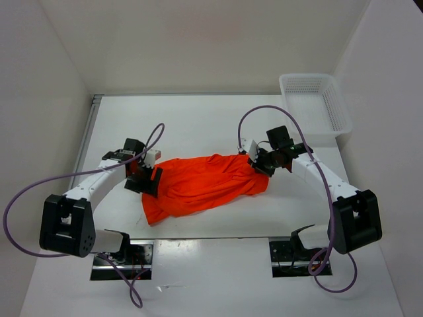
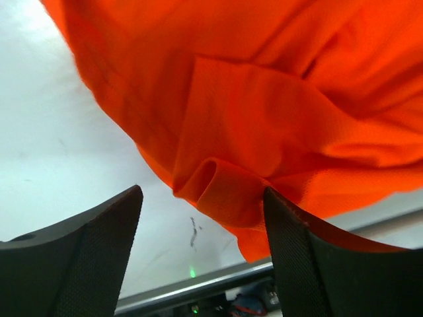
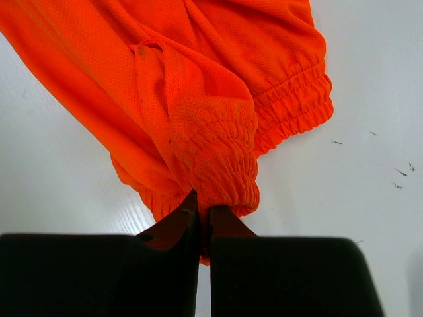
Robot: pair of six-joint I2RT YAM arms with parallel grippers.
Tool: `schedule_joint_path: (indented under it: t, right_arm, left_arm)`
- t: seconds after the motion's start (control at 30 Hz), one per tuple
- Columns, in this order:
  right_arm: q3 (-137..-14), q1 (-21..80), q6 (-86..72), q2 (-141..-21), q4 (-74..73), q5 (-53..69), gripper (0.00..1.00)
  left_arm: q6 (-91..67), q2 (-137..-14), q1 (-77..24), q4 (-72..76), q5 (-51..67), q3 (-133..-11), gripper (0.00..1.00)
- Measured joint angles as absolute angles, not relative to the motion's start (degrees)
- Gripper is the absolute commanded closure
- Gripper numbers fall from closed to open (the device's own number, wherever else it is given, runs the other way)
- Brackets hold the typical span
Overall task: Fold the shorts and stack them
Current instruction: Flatten the shorts out
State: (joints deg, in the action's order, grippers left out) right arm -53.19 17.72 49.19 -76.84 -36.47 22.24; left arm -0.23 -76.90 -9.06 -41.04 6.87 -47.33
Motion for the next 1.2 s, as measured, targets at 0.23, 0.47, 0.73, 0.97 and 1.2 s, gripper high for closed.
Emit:
schedule_joint_path:
  t: [0.23, 0.47, 0.73, 0.97, 1.2]
  right_arm:
    - [-53.0, 17.7, 49.9, -76.8, -36.2, 21.5, 0.94]
    - [-52.9, 17.7, 50.0, -76.8, -36.0, 21.1, 0.97]
    - [-61.2, 17.7, 38.3, -80.9, -32.9, 20.9, 1.00]
    - [-106.9, 15.1, 19.1, -99.7, -23.5, 19.4, 1.00]
    - [-113.1, 11.1, 16.8, -94.1, -20.9, 26.9, 1.00]
  left_arm:
    - [-0.3, -77.3, -9.1, -45.6, 12.9, -47.4, 0.53]
    - [-0.2, -82.1, -9.1, -47.1, 17.4, -47.4, 1.00]
    - [-0.2, -84.6, -7.1, -47.2, 15.8, -60.6, 1.00]
    - [-0.3, -101.5, 3.2, -39.4, 8.9, -119.2, 1.00]
    - [-0.2, -89.6, 3.0, -36.3, 6.5, -122.2, 1.00]
